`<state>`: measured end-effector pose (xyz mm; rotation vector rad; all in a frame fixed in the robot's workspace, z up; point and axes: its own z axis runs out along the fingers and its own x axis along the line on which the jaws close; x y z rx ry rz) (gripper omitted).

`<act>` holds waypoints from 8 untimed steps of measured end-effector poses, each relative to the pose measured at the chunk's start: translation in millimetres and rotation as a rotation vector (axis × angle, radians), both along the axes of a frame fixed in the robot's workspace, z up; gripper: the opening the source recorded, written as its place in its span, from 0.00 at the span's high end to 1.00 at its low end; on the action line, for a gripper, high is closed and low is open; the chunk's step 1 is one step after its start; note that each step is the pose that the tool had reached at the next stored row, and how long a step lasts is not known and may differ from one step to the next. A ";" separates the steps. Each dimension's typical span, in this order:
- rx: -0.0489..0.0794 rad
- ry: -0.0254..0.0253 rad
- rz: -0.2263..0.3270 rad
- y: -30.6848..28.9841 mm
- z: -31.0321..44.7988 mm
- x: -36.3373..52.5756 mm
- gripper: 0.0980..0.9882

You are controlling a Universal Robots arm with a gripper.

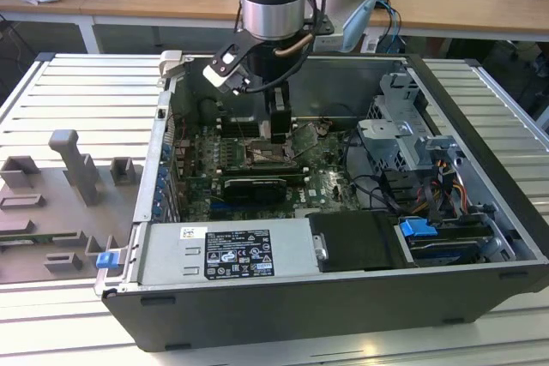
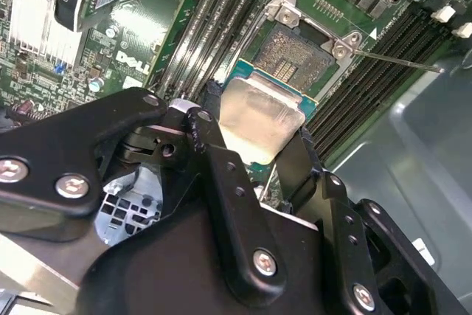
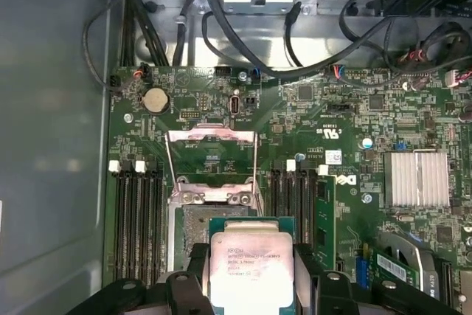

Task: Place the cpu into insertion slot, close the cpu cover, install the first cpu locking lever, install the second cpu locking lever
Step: 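Place the cpu into insertion slot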

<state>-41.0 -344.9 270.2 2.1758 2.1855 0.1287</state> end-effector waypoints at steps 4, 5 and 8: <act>0.000 -0.0002 0.000 0.0 -5.1 -0.7 0.50; 0.000 -0.0001 0.000 0.0 -6.2 -1.1 0.50; 0.000 -0.0001 0.000 0.0 -11.5 -1.7 0.50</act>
